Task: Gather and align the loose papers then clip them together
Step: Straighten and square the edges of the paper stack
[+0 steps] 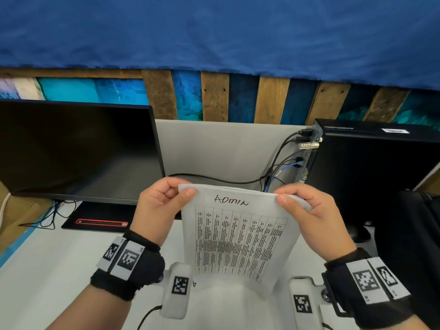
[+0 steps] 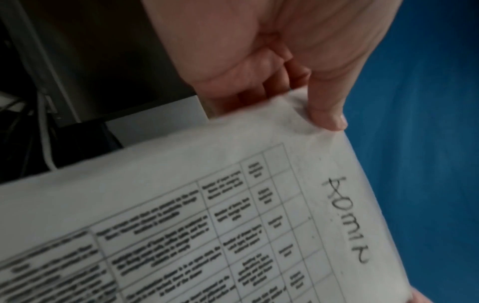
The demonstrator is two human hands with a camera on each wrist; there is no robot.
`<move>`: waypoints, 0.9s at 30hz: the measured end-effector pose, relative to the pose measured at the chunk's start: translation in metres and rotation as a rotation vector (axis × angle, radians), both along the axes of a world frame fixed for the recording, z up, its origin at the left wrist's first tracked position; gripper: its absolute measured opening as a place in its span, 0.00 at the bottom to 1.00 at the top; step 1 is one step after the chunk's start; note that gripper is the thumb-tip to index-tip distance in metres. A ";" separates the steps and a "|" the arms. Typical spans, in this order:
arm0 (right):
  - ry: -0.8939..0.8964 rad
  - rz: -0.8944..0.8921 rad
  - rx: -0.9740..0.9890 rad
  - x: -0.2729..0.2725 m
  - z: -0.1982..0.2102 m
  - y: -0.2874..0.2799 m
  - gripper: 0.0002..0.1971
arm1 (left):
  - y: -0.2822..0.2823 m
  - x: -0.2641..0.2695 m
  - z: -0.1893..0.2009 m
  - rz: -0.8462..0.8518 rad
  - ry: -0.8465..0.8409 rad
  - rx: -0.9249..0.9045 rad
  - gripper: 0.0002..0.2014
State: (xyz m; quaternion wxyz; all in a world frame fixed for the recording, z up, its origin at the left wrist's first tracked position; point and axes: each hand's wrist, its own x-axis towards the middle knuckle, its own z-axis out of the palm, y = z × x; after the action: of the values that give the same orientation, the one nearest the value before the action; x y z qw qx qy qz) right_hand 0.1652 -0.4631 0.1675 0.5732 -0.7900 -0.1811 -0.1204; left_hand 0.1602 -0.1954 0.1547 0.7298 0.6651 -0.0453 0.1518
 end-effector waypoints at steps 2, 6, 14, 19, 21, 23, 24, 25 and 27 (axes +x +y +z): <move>0.006 -0.035 0.005 0.002 -0.001 -0.001 0.11 | 0.003 0.001 -0.004 0.007 0.007 -0.080 0.05; 0.026 -0.057 0.054 0.004 0.000 0.000 0.05 | 0.004 0.001 -0.002 -0.008 0.004 -0.152 0.13; 0.062 -0.065 0.066 0.003 0.000 0.003 0.10 | -0.005 -0.002 0.001 -0.057 -0.029 -0.074 0.13; 0.018 -0.075 0.090 0.000 0.004 0.003 0.09 | -0.008 -0.003 0.001 -0.168 0.090 -0.075 0.24; -0.016 -0.064 0.073 -0.003 0.007 0.003 0.09 | -0.007 -0.001 0.000 -0.178 0.120 -0.062 0.22; -0.046 -0.062 0.062 -0.006 0.009 0.003 0.11 | -0.007 -0.001 0.000 -0.153 0.123 -0.048 0.21; -0.056 -0.066 0.065 -0.008 0.008 0.003 0.11 | -0.006 -0.001 0.000 -0.146 0.108 -0.043 0.19; -0.058 -0.066 0.070 -0.009 0.007 0.002 0.10 | -0.006 -0.001 -0.001 -0.148 0.089 -0.032 0.18; -0.032 -0.047 0.089 -0.010 0.001 0.000 0.09 | -0.005 -0.002 -0.003 -0.157 0.071 0.029 0.19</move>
State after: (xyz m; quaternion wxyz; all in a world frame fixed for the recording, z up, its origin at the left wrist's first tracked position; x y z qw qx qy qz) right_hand 0.1550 -0.4626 0.1681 0.6019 -0.7657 -0.1662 -0.1541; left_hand 0.1584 -0.2003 0.1516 0.7308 0.6750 -0.0737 0.0698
